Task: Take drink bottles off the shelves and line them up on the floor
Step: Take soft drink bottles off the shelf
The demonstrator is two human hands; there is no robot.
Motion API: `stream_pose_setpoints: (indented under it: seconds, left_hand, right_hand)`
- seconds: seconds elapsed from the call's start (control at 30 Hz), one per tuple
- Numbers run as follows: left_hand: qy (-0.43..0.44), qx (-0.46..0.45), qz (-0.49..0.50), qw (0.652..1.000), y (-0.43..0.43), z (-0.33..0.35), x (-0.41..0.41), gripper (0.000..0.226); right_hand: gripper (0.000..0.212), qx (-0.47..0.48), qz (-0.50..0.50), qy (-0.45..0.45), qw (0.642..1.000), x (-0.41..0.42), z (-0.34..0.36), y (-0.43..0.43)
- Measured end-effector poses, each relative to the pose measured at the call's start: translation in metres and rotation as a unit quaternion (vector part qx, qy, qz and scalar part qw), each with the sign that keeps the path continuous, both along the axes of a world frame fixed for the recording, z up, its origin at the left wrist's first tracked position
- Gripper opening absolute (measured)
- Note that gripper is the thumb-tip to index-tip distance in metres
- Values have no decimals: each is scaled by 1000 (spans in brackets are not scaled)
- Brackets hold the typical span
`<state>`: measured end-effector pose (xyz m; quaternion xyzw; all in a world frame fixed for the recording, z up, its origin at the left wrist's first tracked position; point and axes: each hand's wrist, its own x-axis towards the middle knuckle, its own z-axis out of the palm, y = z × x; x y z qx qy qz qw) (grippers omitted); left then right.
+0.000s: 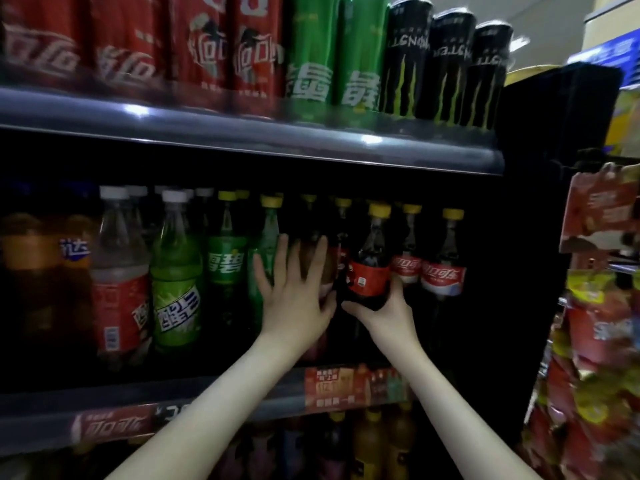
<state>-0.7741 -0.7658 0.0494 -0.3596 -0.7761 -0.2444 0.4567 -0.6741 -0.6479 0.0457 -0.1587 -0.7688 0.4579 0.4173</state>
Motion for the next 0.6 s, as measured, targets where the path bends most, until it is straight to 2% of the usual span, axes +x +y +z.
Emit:
stream_pose_setpoints:
  seconds: [0.17,0.3,0.4,0.5,0.6]
  left_hand:
    - [-24,66,-53,996,4,4,0,100]
    - [-42,126,-121,984,-4,-2,9,86]
    - [-72,145,-197,967,-15,-11,26,88]
    - [-140,167,-223,950,-26,-16,42,98]
    - [-204,199,-220,933,-35,-21,54,95]
  right_hand:
    - [85,34,47,-40,997,-19,1,12]
    - [90,59,53,-54,995,-22,-1,17]
    - [91,82,58,-91,991,-15,-6,18]
    - [91,147,19,-42,988,1,-20,10]
    - [84,234,28,7,972,26,-38,-9]
